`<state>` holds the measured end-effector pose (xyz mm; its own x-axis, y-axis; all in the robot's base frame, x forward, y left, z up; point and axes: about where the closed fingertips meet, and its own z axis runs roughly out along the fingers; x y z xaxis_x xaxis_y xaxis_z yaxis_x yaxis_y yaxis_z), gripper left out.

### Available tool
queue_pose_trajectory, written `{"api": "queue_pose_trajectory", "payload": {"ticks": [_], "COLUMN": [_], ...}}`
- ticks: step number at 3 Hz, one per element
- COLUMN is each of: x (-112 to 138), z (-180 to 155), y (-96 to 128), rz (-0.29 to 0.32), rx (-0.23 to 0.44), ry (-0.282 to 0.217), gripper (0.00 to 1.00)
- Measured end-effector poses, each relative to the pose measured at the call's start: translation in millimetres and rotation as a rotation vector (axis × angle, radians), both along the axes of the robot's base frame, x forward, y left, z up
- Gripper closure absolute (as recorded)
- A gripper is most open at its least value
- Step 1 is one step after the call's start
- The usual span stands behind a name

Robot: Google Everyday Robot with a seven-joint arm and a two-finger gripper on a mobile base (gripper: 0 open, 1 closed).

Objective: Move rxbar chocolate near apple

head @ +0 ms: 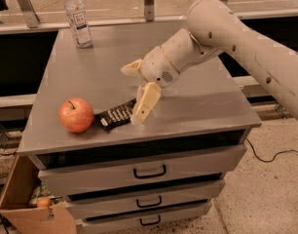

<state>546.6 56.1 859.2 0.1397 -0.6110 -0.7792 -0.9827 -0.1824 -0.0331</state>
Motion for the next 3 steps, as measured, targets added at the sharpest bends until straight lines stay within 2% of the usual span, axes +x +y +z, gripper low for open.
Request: {"api": "queue_pose_trajectory", "payload": {"ticks": [1,2,3], "x": [31.2,62.9,68.0], "z": [32.6,73.6,91.6], "y": [-47.3,-113.3,-118.3], "rz": [-0.101,-0.223,-0.234], "rx": [0.083,0.191,0.210], "ry": [-0.071,-0.171,-0.204], "gripper": [0.00,0.00,0.00]}}
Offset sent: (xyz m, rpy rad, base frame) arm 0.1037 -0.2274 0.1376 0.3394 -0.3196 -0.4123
